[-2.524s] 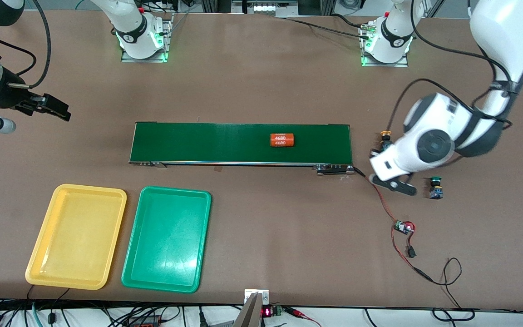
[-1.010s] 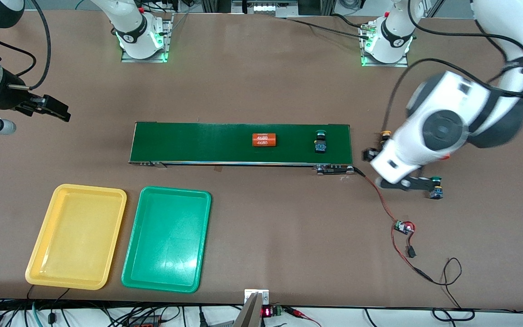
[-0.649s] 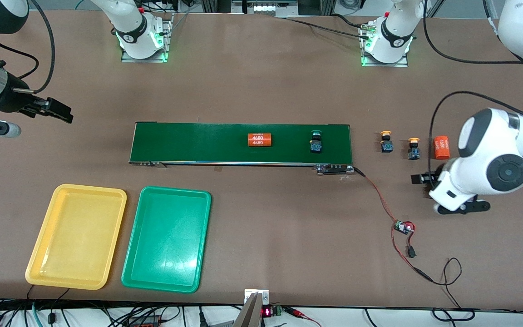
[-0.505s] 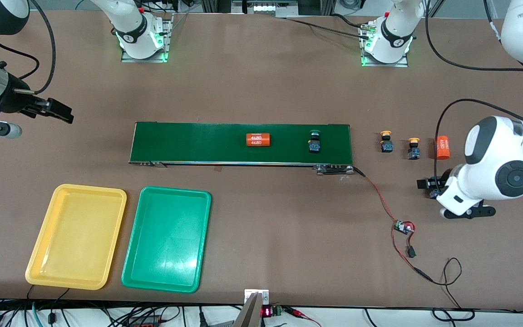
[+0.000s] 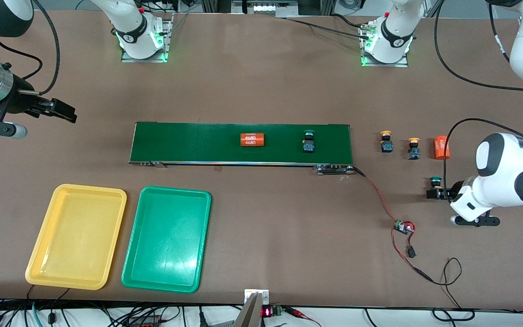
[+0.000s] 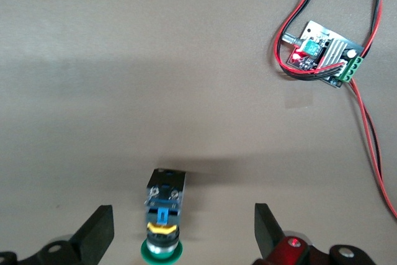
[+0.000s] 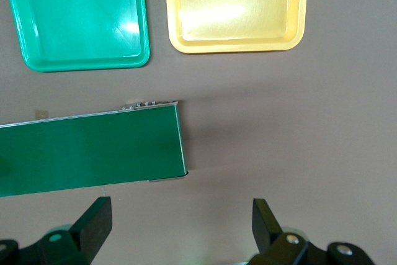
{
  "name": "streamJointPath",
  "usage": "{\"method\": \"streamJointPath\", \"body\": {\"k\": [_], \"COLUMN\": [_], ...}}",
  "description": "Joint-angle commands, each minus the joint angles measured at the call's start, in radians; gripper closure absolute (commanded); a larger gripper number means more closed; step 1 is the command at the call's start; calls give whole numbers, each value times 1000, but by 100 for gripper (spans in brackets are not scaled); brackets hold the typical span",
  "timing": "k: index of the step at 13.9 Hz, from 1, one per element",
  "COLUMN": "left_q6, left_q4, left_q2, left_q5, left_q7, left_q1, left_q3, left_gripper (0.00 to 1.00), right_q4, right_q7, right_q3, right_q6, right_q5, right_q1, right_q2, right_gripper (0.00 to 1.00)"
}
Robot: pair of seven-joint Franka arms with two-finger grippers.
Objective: Sort buttons by color to trays
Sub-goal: 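Grasp another green-based button with the left gripper while the right gripper rises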
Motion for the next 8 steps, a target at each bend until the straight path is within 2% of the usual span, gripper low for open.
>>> {"method": "streamJointPath", "body": {"k": [1,3,6,7,8], "left_q6": [54,54,71,86,100], "left_q4": [-45,-55,-77,-89,-106], "left_q2": [-9,-1,19,23,23], "left_q5": [46,51,51,51,53], "left_q7": [25,30,42,43,43], "left_q1": [7,9,7,7,7], "left_q3": [13,29,48,49,49], "left_gripper": [0,1,6,15,31], "right_q4": [-55,-76,-197,-210,-210], "right_q7": [44,52,52,52,52], "right_q3": [6,8,8,8,8], "right_q6": [20,20,78,80,80], "right_q5": [0,0,0,0,0], "right_q1": [5,20,36,36,36], "right_q2": [-41,-58,-136,-144,-144], "right_gripper": [0,0,0,0,0]}}
